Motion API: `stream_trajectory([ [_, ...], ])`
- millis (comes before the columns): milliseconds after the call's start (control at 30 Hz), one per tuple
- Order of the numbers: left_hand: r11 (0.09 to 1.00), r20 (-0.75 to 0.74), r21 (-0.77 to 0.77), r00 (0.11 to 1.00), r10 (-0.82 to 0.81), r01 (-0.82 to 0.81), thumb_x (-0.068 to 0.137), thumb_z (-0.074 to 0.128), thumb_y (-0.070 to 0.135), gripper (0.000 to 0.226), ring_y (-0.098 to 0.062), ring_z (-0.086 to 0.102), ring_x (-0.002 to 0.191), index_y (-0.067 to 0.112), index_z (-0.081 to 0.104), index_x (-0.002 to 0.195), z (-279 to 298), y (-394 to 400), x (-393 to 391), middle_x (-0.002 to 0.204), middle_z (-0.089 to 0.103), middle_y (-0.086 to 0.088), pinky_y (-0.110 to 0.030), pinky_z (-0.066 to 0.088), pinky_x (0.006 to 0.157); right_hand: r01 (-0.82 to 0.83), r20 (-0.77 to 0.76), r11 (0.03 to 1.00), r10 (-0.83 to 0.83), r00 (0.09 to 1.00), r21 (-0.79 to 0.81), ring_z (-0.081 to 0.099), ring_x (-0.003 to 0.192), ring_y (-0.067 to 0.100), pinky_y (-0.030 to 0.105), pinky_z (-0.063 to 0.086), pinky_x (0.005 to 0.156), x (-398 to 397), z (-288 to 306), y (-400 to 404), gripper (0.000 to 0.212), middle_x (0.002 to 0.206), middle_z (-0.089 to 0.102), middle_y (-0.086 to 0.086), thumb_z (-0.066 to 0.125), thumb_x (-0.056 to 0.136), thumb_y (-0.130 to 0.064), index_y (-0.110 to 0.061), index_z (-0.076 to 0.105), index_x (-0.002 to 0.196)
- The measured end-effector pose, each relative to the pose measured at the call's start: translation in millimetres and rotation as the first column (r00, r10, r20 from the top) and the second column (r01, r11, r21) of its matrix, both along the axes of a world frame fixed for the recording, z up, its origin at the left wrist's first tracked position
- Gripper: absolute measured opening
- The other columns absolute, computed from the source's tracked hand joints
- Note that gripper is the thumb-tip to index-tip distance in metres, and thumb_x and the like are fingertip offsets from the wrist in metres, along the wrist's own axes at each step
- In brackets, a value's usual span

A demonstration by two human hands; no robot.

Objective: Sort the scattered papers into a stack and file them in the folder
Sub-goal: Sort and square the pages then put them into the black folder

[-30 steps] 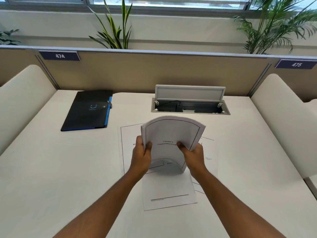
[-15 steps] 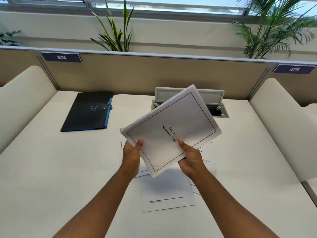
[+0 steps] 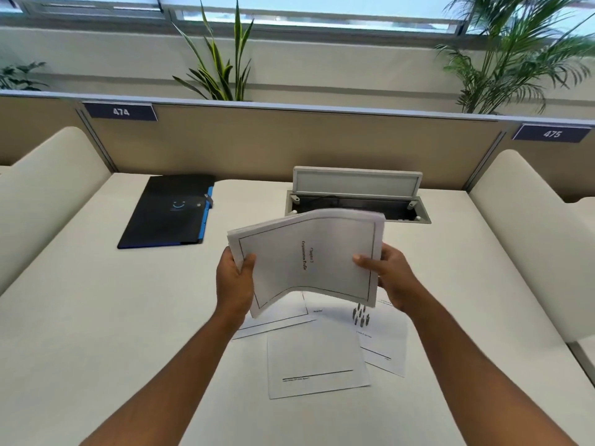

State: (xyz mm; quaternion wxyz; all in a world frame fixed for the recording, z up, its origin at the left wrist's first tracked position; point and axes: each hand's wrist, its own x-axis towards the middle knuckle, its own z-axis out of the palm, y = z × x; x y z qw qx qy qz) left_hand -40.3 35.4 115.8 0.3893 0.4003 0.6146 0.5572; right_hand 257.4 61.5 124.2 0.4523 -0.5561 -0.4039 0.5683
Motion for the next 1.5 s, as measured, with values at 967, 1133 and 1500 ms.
stream_trajectory([
  [967,0.933,-0.072,-0.116,0.934,-0.349,0.339,0.106,0.039,0.029,0.047,-0.018,0.042,0.137,0.035,0.031,0.152,-16,-36,45,0.149,0.043,0.008,-0.043,0.046,0.108,0.158,0.312,0.968,-0.213,0.926,0.193,0.068,0.107,0.017,0.041,0.056,0.098,-77,-56,-59,0.022,0.110,0.072,-0.006,0.057,0.105,-0.023,-0.022,0.065,0.126],
  [1133,0.948,-0.039,-0.100,0.951,-0.306,0.301,0.105,0.042,0.030,0.036,-0.018,0.051,0.125,0.038,0.042,0.139,-17,-44,49,0.131,0.053,0.013,-0.042,0.051,0.102,0.177,0.302,0.968,-0.225,0.926,0.176,0.068,0.108,0.021,0.036,0.056,0.093,-80,-59,-65,0.029,0.111,0.071,-0.002,0.058,0.105,-0.023,-0.017,0.062,0.132],
  [1500,0.967,-0.077,-0.120,0.969,-0.237,0.227,0.099,0.059,0.025,0.050,-0.018,0.049,0.120,0.037,0.038,0.142,-31,-47,37,0.132,0.050,0.005,-0.029,0.054,0.089,-0.189,0.761,0.795,-0.439,0.477,0.577,0.054,0.066,0.009,0.020,0.052,0.049,-70,-10,-51,0.094,0.138,0.053,0.000,0.073,0.085,-0.006,-0.037,0.026,0.160],
])
